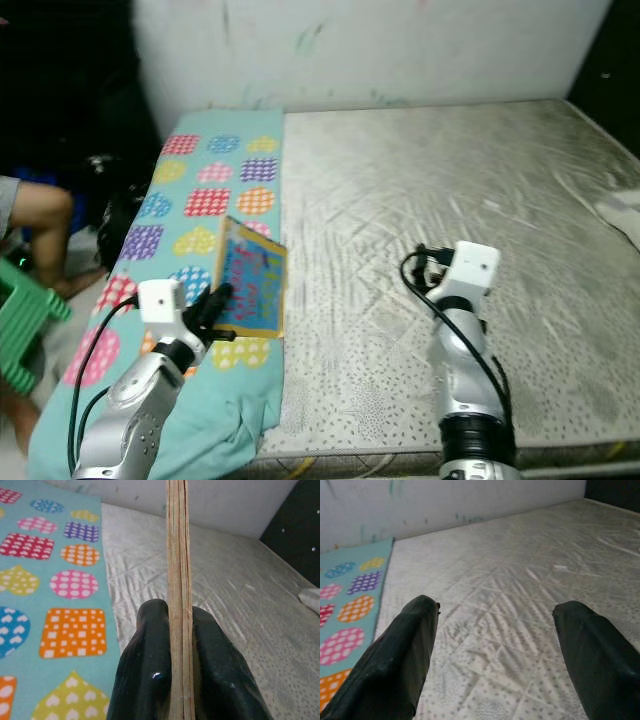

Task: Clean up the room

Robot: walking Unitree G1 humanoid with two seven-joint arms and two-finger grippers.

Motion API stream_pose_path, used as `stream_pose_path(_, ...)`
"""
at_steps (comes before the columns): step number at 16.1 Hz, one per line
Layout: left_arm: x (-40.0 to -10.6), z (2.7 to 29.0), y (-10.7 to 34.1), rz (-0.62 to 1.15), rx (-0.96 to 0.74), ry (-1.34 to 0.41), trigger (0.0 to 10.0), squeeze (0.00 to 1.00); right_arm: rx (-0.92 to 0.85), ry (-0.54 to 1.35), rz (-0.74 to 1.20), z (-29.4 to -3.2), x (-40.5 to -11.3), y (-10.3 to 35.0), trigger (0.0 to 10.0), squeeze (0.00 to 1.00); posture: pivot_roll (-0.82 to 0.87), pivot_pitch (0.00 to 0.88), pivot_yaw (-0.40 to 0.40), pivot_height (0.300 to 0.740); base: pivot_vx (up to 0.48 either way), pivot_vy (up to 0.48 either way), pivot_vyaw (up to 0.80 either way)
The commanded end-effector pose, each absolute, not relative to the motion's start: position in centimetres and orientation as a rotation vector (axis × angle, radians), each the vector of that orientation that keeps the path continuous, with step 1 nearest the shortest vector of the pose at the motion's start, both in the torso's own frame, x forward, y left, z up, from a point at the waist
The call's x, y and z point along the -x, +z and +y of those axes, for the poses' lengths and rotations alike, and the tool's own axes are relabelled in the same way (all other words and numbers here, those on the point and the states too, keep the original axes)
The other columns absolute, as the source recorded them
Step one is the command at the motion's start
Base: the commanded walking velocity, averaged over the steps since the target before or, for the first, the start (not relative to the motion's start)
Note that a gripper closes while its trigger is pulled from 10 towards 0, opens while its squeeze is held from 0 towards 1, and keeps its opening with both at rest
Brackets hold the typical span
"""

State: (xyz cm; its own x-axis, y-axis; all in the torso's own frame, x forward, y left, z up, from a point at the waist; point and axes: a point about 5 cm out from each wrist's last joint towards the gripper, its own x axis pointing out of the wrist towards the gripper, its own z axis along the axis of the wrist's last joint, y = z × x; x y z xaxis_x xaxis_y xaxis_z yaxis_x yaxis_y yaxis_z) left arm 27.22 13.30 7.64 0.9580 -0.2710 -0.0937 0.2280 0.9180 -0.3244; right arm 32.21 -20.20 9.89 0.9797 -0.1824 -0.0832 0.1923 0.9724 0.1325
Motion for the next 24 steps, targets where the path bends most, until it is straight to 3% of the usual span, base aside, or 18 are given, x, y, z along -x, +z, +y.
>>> stream_pose_path(1,-27.78,13.48,8.65,0.098,0.315,-0.255,4.9,0.0,-0.152,-0.197,0.08,-20.07,-32.43,9.87,10.0,0.0,-0.08,0.0,0.064,0.74,0.0,0.0,-0.8)
stream_pose_path(3,-27.79,13.53,8.65,0.1,0.316,-0.259,4.9,0.0,-0.151,-0.198,0.079,-19.98,-32.43,9.84,10.0,0.0,-0.08,0.0,0.066,0.74,0.0,0.0,-0.8)
stream_pose_path(5,-27.84,13.48,8.67,0.105,0.344,-0.253,5.6,0.0,-0.145,-0.2,0.078,-20.1,-32.4,9.79,10.0,0.0,-0.08,0.0,0.065,0.74,0.0,0.0,-0.8)
stream_pose_path(9,-27.67,13.12,8.52,0.115,0.355,-0.267,4.4,0.0,-0.136,-0.189,0.068,-20.0,-32.5,9.98,10.0,0.0,-0.08,0.0,0.062,0.74,0.0,0.0,0.0)
stream_pose_path(14,-27.68,13.31,8.51,0.11,0.344,-0.264,4.8,0.0,-0.128,-0.179,0.071,-19.79,-32.64,9.98,10.0,0.0,-0.08,0.0,0.055,0.74,0.0,0.0,0.0)
stream_pose_path(15,-27.66,13.23,8.51,0.108,0.341,-0.27,4.3,0.0,-0.121,-0.177,0.072,-19.8,-32.66,9.99,10.0,0.0,-0.08,0.0,0.054,0.74,0.0,0.0,0.0)
stream_pose_path(20,-27.7,13.15,8.52,0.106,0.338,-0.276,3.4,0.0,-0.115,-0.168,0.071,-19.79,-32.85,10.06,10.0,0.0,-0.09,0.0,0.054,0.74,0.0,-0.393,0.0)
stream_pose_path(24,-27.61,13.22,8.5,0.105,0.332,-0.279,3.4,0.0,-0.14,-0.144,0.059,-19.25,-32.9,10.1,10.0,0.0,-0.08,0.0,0.052,0.74,0.0,-0.351,0.0)
